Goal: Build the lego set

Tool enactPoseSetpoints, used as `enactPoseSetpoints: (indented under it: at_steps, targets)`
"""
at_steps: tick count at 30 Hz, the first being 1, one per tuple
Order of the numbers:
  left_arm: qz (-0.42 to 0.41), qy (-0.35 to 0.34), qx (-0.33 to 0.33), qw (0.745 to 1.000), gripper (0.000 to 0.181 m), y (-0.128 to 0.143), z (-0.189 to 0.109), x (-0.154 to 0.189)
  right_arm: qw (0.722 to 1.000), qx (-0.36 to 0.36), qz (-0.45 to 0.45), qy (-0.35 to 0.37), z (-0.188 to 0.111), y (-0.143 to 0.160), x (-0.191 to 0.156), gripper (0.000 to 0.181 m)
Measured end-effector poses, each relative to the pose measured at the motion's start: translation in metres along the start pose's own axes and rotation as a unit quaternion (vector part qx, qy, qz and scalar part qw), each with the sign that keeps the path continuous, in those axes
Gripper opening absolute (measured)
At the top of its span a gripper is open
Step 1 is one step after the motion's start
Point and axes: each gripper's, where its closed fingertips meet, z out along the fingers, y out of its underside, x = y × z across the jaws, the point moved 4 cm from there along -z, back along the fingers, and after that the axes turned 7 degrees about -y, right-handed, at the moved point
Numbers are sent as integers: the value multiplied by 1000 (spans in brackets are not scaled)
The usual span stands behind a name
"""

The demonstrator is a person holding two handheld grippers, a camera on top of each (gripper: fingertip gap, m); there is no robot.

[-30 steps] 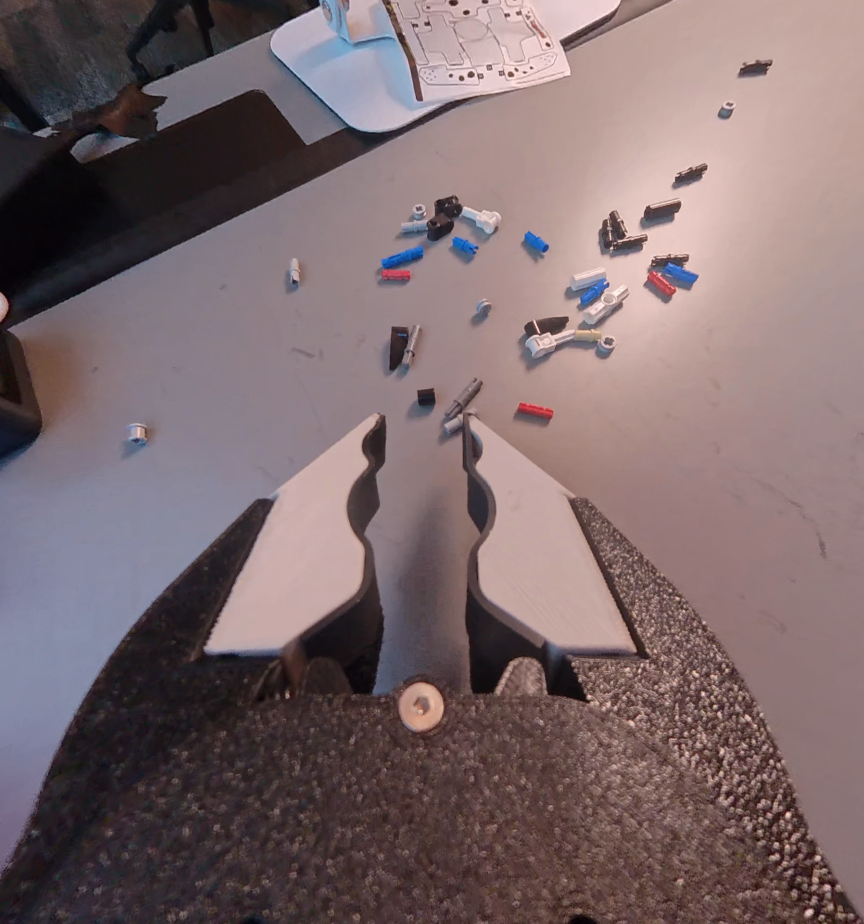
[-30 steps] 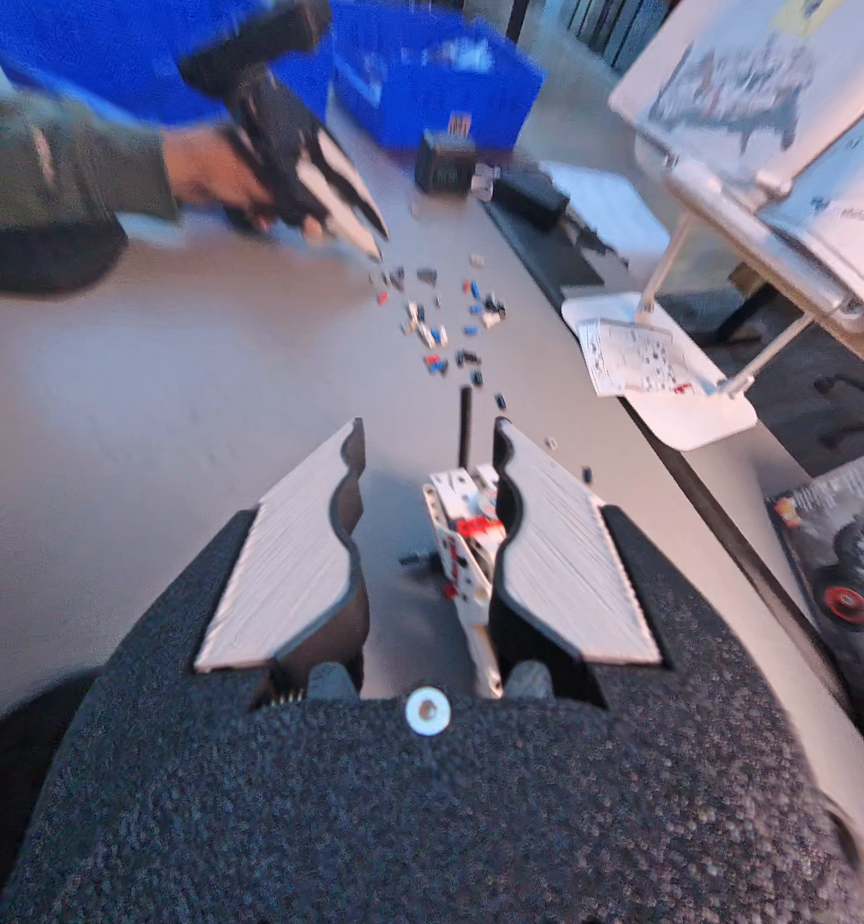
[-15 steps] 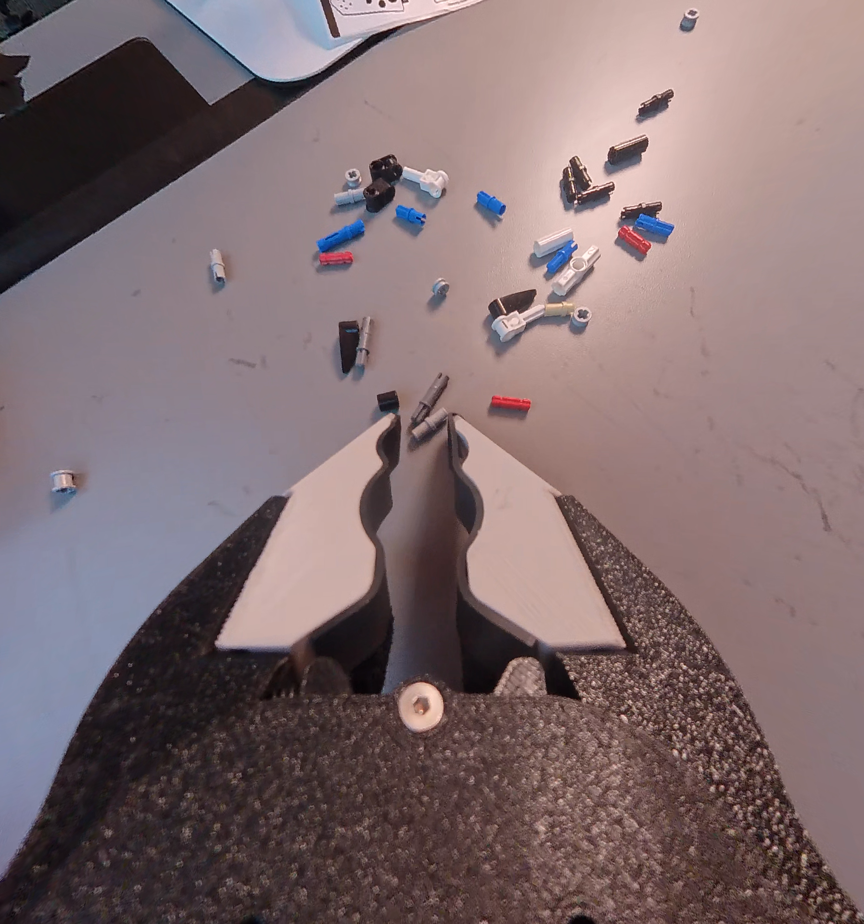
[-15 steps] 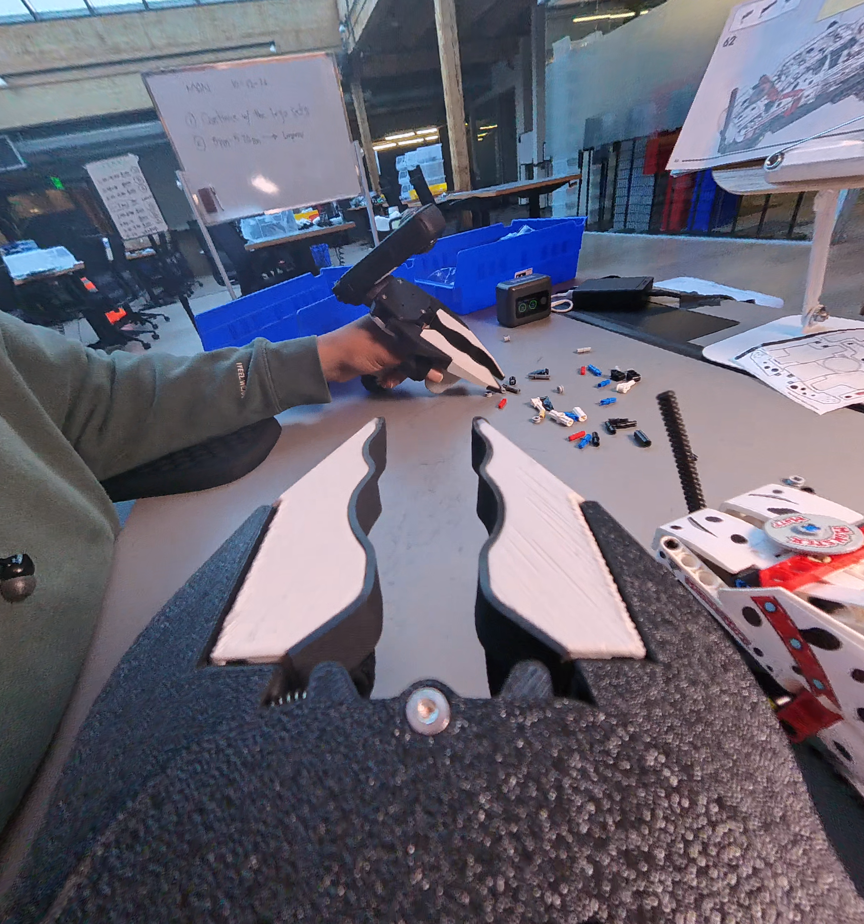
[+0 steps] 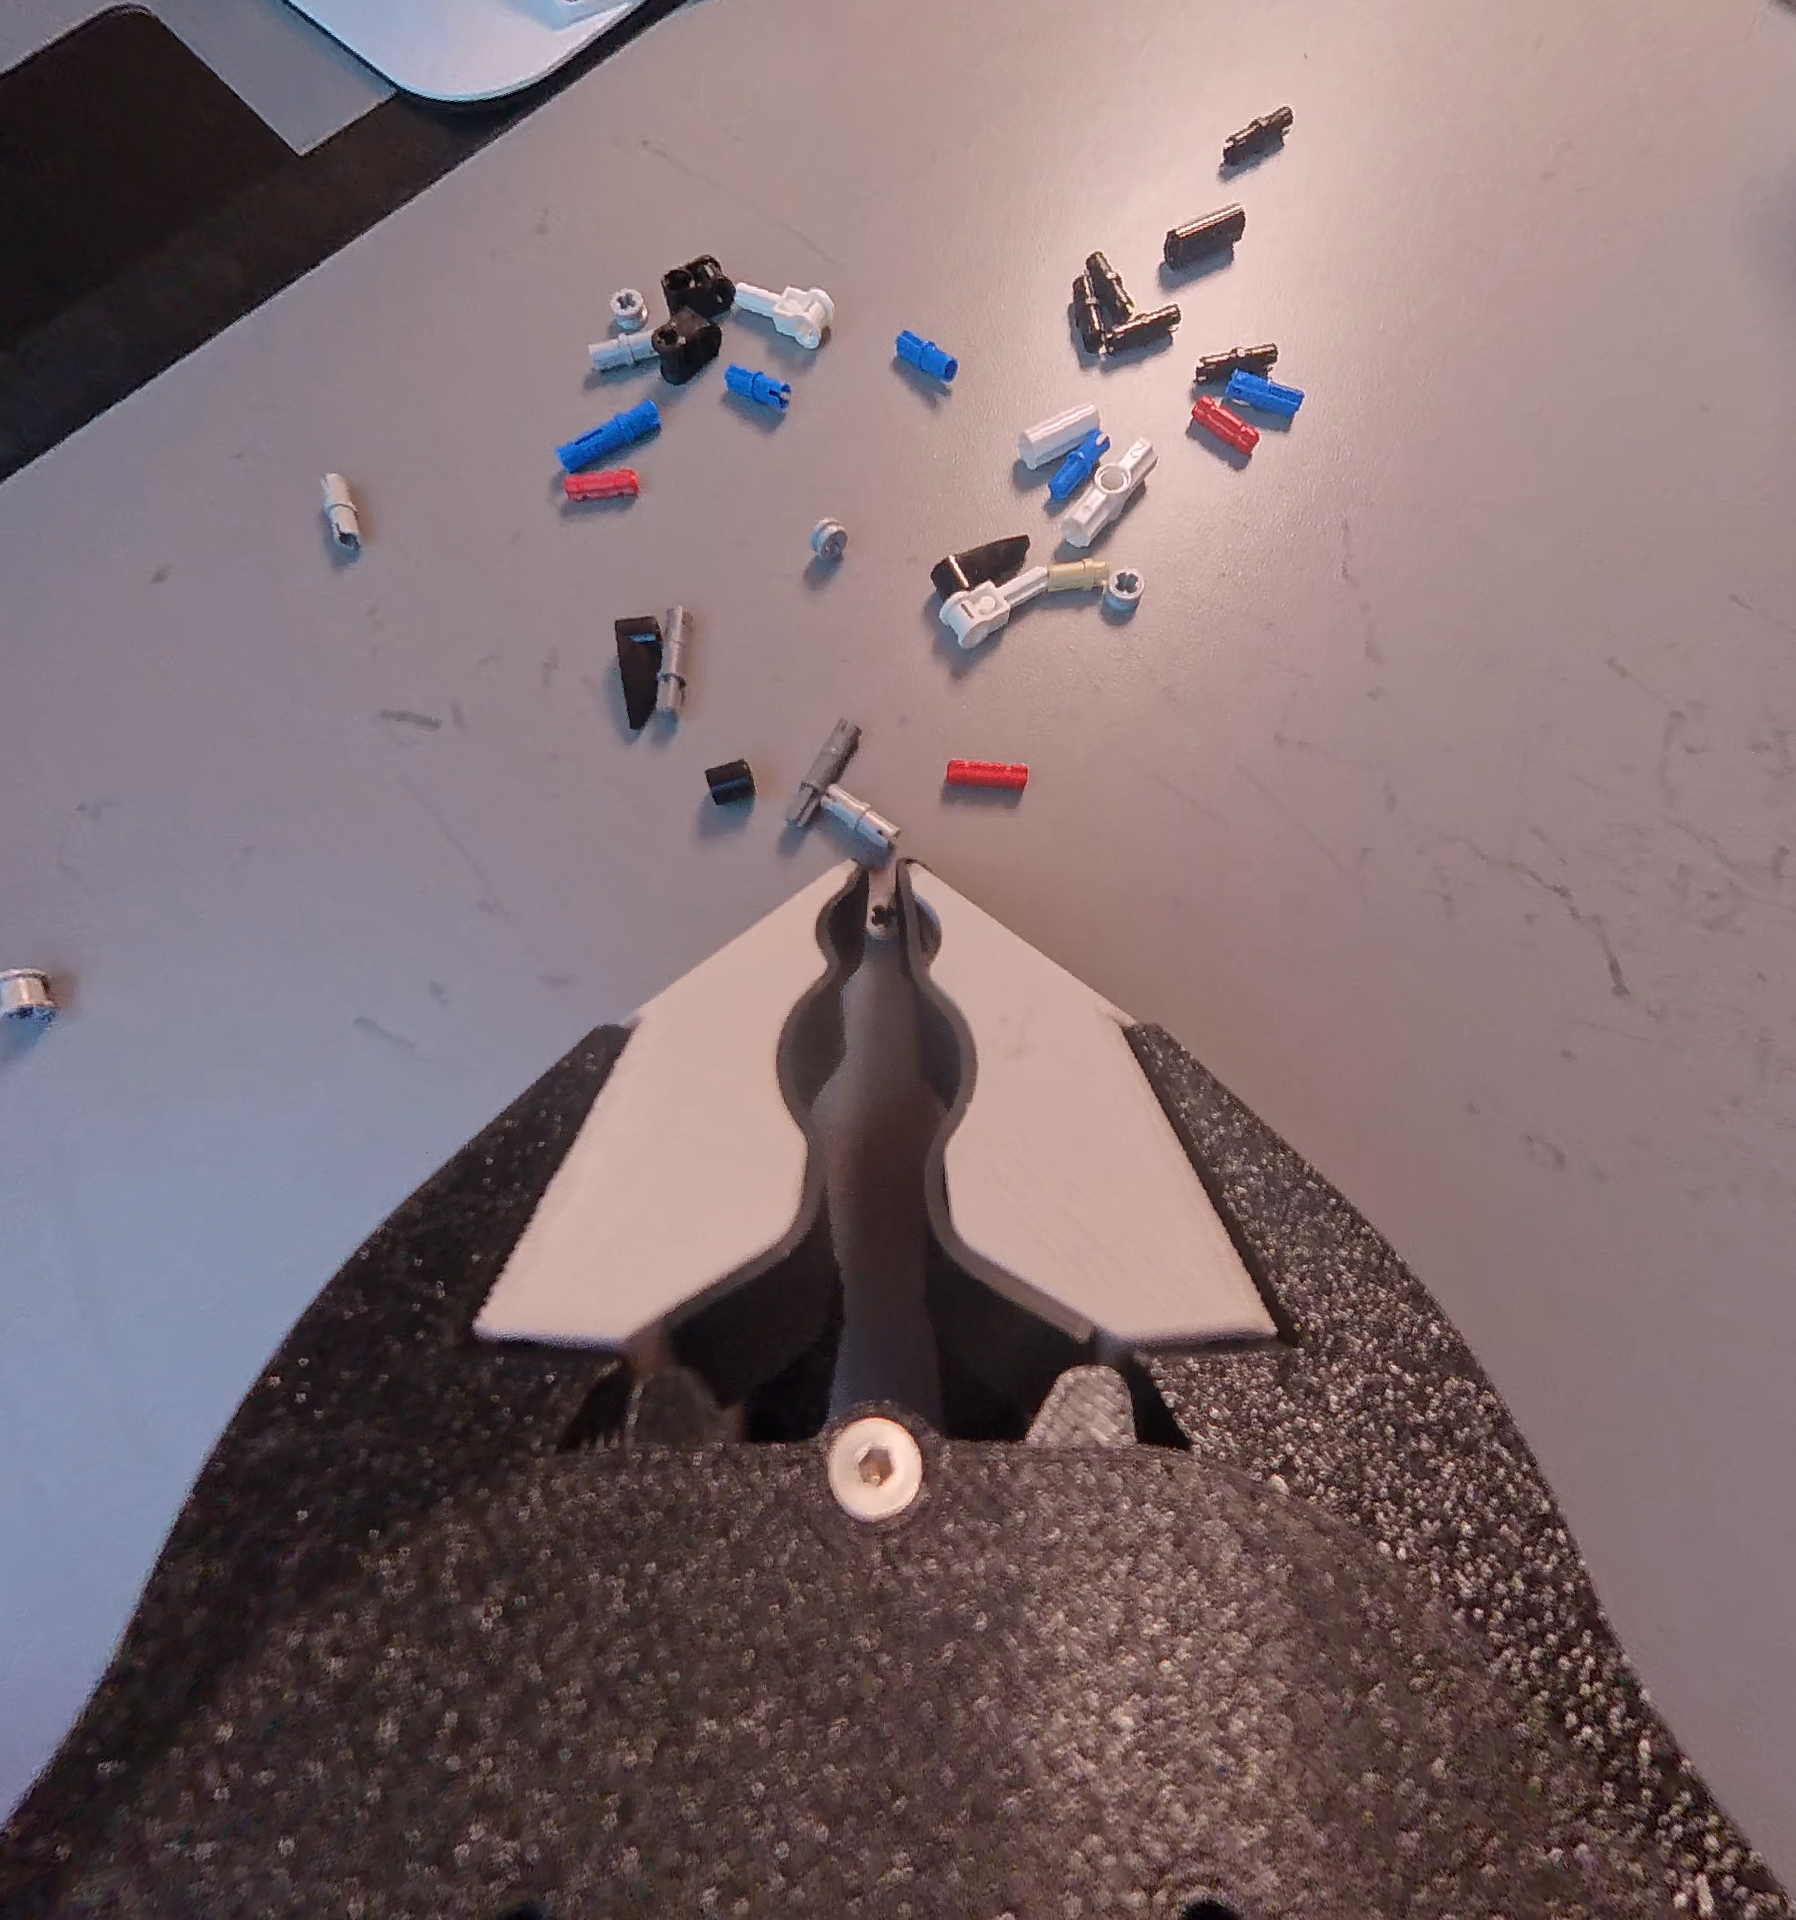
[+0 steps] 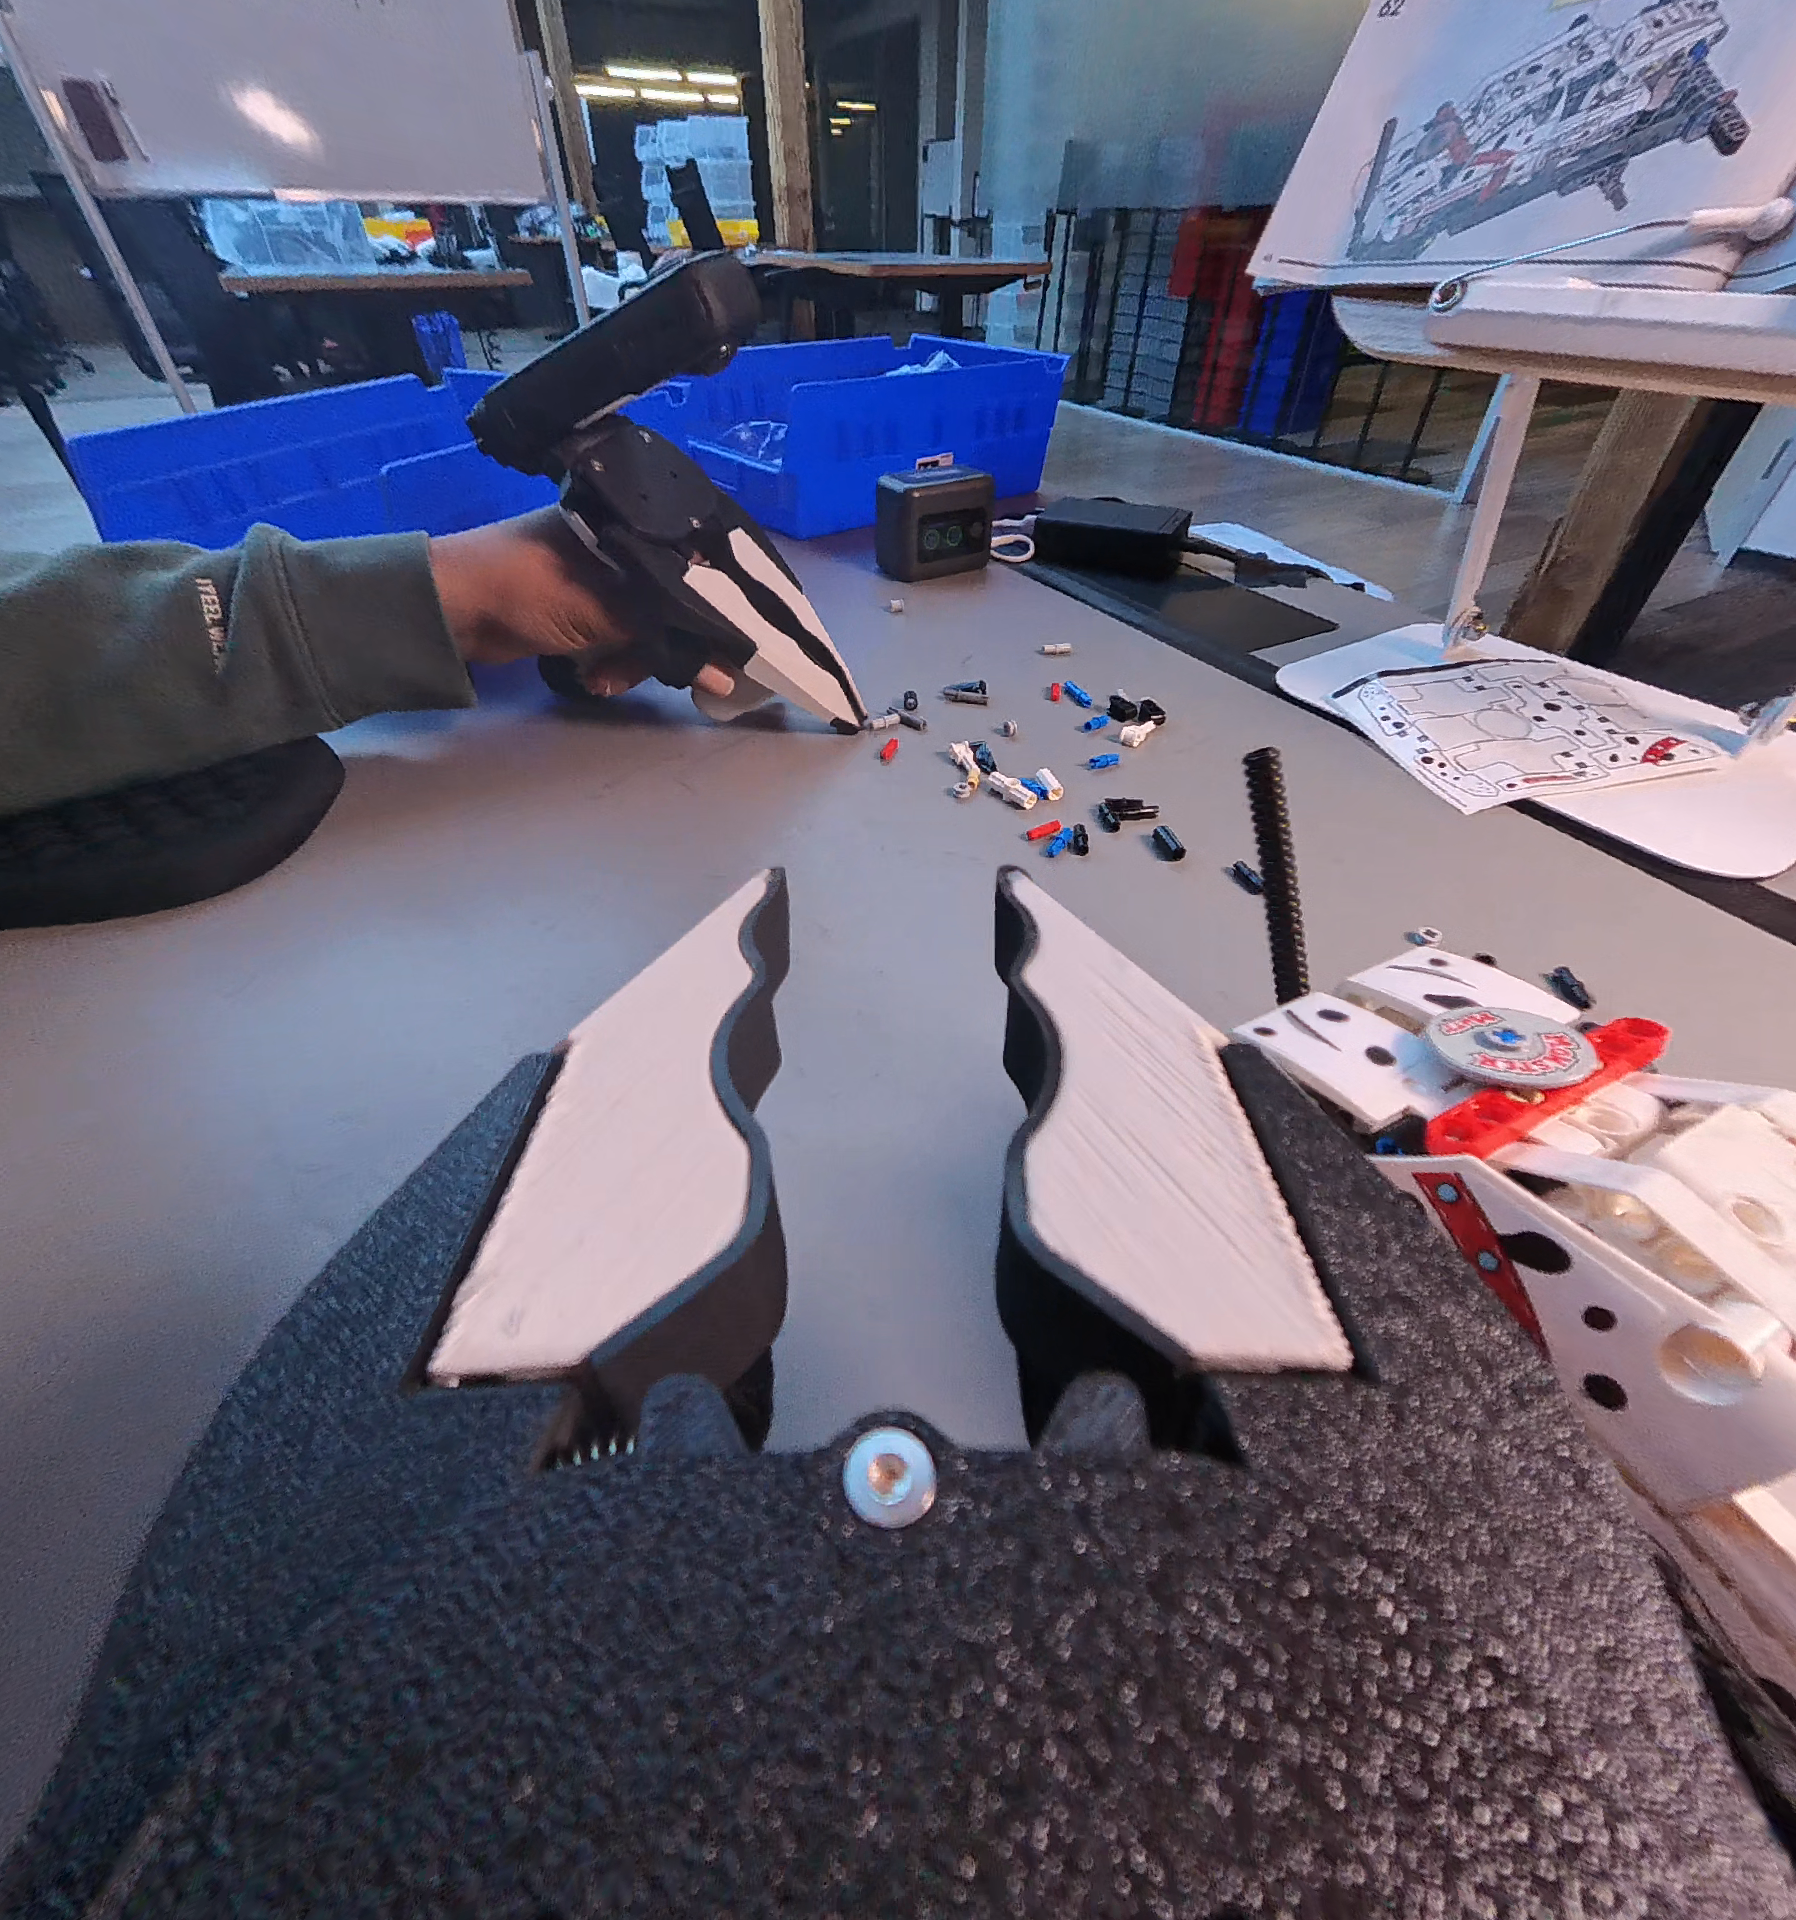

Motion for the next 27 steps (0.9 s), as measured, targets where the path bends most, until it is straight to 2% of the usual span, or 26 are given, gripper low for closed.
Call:
enactPoseSetpoints:
  at_steps: [9,12,27]
  targets:
    - [-34,16,9,999,17,-5,0,3,1000,-14,-7,-1,2,3,0,37]
    - [-33,-1,4,999,19,-9,5,4,1000,-17,-8,1,1,4,1,37]
    - [-31,-24,-5,999,14,-14,14,5,999,-35,-18,4,4,8,0,37]
